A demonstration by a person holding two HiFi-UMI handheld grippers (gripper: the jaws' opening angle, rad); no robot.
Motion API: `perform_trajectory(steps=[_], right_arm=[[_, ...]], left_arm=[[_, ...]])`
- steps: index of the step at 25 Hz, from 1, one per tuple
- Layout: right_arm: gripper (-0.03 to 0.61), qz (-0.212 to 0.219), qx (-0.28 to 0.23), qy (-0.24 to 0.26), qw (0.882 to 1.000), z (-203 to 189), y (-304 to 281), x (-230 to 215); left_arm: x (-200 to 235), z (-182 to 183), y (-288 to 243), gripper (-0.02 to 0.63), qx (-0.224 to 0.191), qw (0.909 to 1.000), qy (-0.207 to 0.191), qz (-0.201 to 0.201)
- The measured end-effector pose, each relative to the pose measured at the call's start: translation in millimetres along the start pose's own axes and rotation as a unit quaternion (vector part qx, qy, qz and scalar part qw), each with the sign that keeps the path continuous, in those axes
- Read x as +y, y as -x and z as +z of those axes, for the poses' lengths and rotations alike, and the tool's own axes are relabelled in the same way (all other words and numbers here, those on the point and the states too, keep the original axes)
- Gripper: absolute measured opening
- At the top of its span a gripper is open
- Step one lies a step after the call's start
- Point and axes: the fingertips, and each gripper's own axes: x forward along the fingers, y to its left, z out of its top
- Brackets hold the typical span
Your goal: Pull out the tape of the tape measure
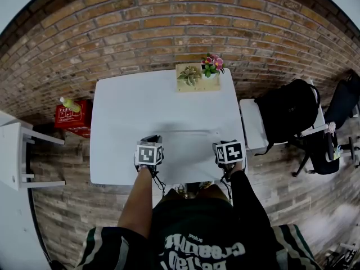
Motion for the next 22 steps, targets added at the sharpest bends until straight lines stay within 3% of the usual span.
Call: perform_trajectory(steps=[22], right_arm=[[0.148, -0.001, -0.003, 0.007, 1.0, -1.7, 2.6, 1.7]], left_arm=[[-0.1, 0.4, 4.2, 0.037, -0.002, 1.0, -0.005, -0.001]])
